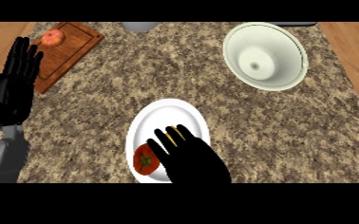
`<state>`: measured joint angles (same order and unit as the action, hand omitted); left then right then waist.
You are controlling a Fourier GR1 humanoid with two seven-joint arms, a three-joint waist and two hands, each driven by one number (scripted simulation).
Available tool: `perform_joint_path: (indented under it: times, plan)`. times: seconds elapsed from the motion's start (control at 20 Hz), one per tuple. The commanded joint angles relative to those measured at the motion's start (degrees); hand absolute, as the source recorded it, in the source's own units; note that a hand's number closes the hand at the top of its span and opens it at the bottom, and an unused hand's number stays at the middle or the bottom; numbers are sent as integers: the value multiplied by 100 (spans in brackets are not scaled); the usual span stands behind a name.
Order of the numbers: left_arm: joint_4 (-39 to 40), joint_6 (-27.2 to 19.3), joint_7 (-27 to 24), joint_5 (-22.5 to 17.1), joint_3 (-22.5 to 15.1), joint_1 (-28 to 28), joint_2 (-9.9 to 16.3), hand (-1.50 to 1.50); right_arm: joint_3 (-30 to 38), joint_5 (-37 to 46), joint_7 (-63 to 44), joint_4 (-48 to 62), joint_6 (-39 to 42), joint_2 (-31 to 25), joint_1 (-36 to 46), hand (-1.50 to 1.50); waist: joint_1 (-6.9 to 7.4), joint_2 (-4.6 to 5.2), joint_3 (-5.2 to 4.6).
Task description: Pick the lemon from the plate and place it in the bowl
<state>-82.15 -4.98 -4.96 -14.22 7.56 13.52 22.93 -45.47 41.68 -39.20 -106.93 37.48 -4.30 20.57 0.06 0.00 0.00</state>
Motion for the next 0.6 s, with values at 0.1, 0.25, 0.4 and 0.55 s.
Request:
perform_joint_path:
  times: [0.1,0.25,0.4,0.55]
  plan:
    - [-376,96,156,16,161,-235,11,0,-124,719,957,926,-859,-240,-311,-150,27,-4,2]
    - [0,106,243,122,167,215,-96,0,380,687,1447,1212,-683,-174,-51,-150,0,2,1]
    - [-217,-49,183,338,8,-59,-342,0,197,949,1750,1470,-1145,-93,-290,-150,6,2,1]
    - [-224,-234,548,456,13,349,-358,0,492,872,2174,1495,-962,-188,-185,-150,-9,3,2]
